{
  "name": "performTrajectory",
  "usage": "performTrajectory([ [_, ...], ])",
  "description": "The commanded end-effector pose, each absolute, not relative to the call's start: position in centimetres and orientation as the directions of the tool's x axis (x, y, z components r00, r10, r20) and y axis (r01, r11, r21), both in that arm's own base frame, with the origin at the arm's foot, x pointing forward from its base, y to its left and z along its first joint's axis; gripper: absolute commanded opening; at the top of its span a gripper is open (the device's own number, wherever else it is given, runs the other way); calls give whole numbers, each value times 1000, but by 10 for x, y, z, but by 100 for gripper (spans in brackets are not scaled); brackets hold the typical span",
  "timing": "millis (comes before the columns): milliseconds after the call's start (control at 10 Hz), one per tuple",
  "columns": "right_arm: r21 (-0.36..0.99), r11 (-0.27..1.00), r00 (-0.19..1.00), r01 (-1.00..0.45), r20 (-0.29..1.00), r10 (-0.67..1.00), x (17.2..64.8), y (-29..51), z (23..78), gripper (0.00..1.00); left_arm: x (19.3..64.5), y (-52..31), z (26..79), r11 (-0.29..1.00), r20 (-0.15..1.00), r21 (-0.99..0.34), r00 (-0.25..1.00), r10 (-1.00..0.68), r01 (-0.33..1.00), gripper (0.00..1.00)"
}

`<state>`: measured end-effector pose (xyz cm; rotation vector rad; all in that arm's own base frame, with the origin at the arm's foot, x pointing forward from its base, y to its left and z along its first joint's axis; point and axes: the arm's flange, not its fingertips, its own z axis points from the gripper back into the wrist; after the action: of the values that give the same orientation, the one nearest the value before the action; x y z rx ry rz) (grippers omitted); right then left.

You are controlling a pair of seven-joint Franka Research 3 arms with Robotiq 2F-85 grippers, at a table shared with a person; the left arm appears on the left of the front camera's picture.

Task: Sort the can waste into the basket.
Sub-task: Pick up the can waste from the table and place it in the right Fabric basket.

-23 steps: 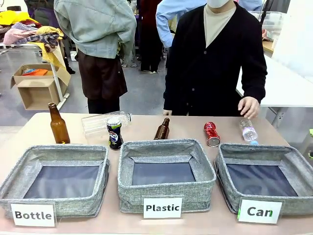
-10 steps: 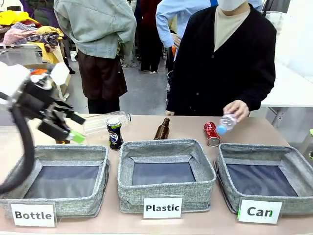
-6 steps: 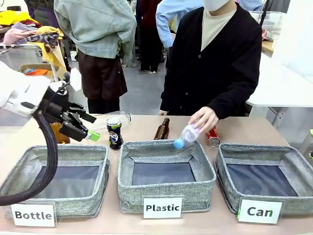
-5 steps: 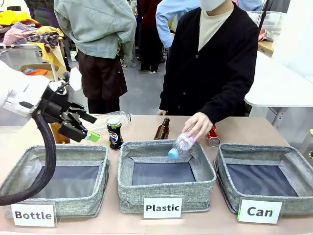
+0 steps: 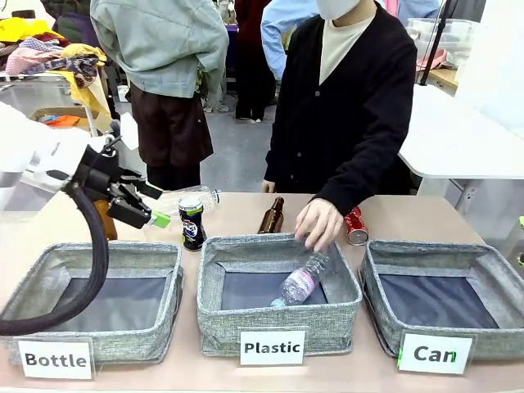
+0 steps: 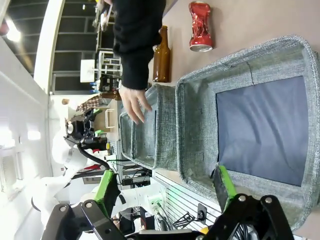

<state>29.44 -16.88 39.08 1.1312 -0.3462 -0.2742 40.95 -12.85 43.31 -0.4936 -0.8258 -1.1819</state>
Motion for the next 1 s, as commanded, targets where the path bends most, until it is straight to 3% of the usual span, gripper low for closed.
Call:
performTrajectory([
  [0, 919, 395, 911, 6, 158, -380, 297, -171, 391, 100, 426, -127, 415, 365, 809, 159, 91, -581, 917, 100],
  [400, 919, 395, 911, 6, 158, -380, 297, -171, 391, 100, 471, -126, 376, 305, 803, 78, 121, -584, 949, 100],
  [900, 919, 395, 911, 6, 158, -380, 297, -171, 391, 100, 506, -137, 345, 381, 789, 7, 229, -570, 924, 100],
])
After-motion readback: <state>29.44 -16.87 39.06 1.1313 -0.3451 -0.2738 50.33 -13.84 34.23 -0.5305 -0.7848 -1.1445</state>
